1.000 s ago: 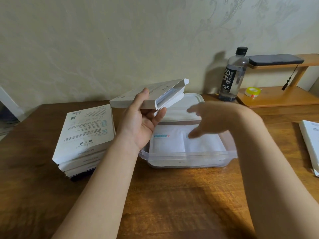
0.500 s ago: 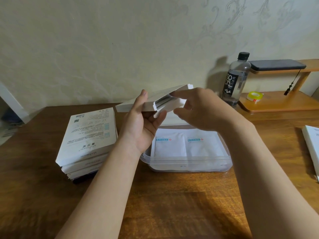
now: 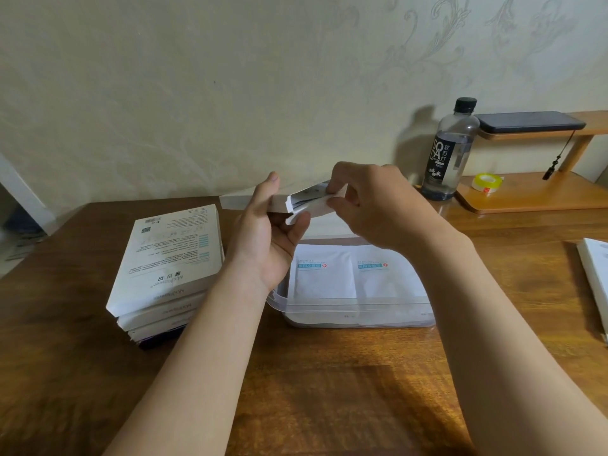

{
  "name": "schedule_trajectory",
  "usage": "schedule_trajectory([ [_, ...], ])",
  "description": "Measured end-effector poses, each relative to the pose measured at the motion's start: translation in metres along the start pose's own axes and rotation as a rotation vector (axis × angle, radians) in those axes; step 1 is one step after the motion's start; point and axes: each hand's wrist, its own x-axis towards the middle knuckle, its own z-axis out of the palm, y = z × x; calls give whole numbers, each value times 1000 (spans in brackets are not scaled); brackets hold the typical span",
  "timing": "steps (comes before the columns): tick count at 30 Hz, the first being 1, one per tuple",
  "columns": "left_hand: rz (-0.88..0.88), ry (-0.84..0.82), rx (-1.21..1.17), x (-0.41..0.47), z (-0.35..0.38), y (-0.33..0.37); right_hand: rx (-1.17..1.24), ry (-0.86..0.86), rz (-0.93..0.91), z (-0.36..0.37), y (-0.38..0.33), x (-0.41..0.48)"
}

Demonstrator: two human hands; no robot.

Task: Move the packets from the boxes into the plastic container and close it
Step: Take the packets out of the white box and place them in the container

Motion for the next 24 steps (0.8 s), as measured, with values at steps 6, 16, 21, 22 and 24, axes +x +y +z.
schedule_trajectory([
  [6,-10,10,4,-1,1,0,63,100,-63,-10,7,-2],
  [16,-15,27,-34,0,1,-1,595,291,-100,-27,21,-2],
  [21,3,70,-4,1,5,-2,959,679,-11,-34,21,2],
  [22,9,68,10,1,5,-2,983,769,41,-36,23,2],
  [24,24,60,15,0,5,-3,908,911,191,-41,29,0],
])
